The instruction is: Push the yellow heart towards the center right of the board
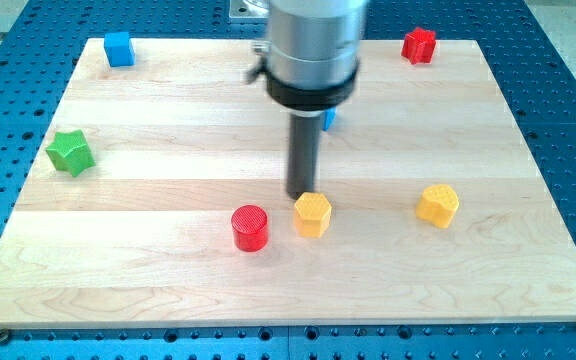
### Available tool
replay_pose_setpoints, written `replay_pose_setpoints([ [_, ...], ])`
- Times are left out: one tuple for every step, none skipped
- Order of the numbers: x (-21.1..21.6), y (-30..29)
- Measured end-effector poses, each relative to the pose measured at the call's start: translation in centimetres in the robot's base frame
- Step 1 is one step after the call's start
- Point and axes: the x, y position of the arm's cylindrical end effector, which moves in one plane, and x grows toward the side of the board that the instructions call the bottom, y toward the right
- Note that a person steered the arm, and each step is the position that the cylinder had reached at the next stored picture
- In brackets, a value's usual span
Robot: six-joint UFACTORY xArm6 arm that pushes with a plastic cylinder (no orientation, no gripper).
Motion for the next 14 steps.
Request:
replay_pose_setpoints([
  [2.2,-0.4],
  [4.1,7.6],
  [5.9,13.8],
  [4.6,8.0],
  [7.8,4.4],
  [10.0,7.8],
  [9.8,14.9],
  [7.8,12.3],
  [5.4,14.8],
  [5.2,20.4],
  [6.2,22.9],
  [3.5,13.5],
  [2.1,4.7],
  [1.3,-2.3],
])
